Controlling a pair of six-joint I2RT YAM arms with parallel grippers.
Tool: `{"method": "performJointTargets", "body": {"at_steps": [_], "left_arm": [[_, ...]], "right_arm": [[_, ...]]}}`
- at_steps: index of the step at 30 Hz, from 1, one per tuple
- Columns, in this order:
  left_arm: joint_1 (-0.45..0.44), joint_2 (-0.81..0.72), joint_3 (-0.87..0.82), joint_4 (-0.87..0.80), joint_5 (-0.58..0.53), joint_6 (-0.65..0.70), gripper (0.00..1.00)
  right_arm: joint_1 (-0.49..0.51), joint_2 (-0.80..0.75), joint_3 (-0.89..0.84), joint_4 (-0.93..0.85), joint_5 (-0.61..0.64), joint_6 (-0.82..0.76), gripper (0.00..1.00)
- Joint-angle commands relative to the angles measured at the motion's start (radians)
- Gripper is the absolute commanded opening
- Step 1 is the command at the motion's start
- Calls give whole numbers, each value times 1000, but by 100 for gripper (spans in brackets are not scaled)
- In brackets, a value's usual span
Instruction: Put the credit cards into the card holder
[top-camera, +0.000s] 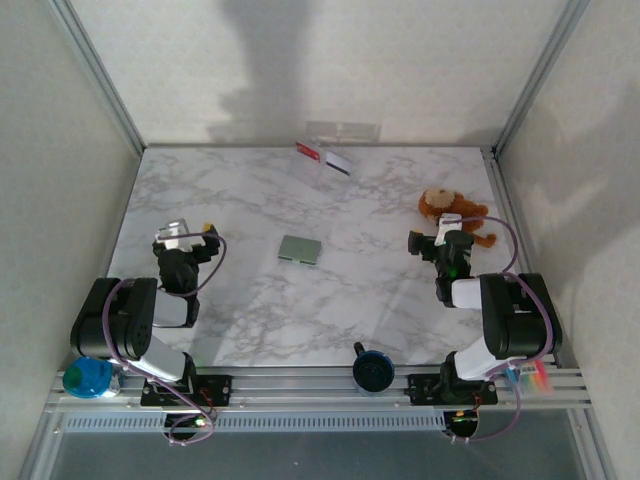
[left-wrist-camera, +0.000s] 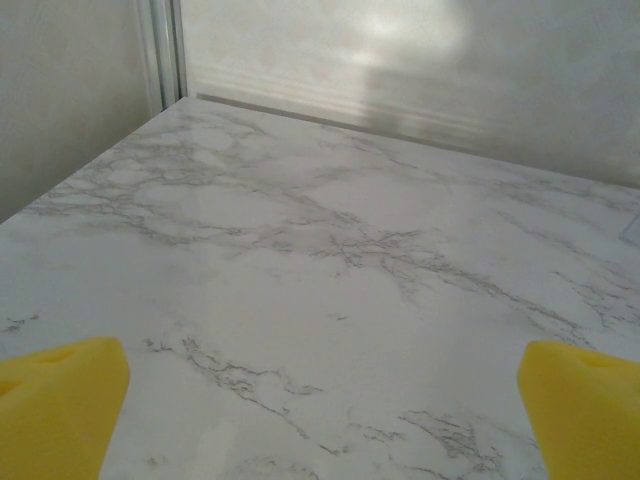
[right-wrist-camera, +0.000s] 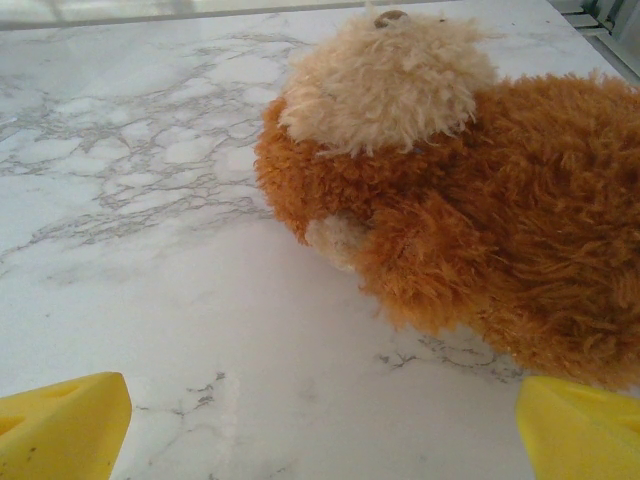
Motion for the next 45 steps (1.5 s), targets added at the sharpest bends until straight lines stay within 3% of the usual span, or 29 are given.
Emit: {"method": "performJointTargets", "body": {"at_steps": [1,5,8,10,14,18,25,28,30,33,36,39,45], "left_arm": [[0,0,12,27,-1,-1,99],[-6,-2,6,38,-13,3,99],[-43,-67,-15,28,-40,42,99],[-75,-164,15,-118,-99,45,100],[-157,-332,71,-338,-115,39,99],[-242,-429,223,-717,-279,-234,99],[-500,-460,55,-519,-514,-235,100],[-564,-473,-42,-423,-540,-240,99],[-584,-501,-80,-399,-538,-241,99],[-587,-483,-86,-378,-499,-223,99],[-586,-438,-57,-391,-476,-215,99],[-586,-425,-54,-392,-448,-214,99],[-586,-413,-46,-401,-457,-216,99]], "right_arm": [[-2,1,20,-2,-14,-16,99],[-5,-25,7,-3,-31,-16,99],[-5,-124,19,-115,-29,-13,99],[-5,-207,24,-194,-48,-4,99],[-4,-355,-7,-267,-94,55,99],[58,-483,-27,-298,-190,110,99],[102,-614,183,-762,-155,316,99],[102,-645,259,-869,-185,346,99],[102,-667,279,-870,-206,350,99],[100,-677,309,-998,-50,615,99],[108,-629,319,-935,-204,593,98],[156,-530,381,-984,-251,588,98],[360,-330,481,-1028,-215,516,99]]}}
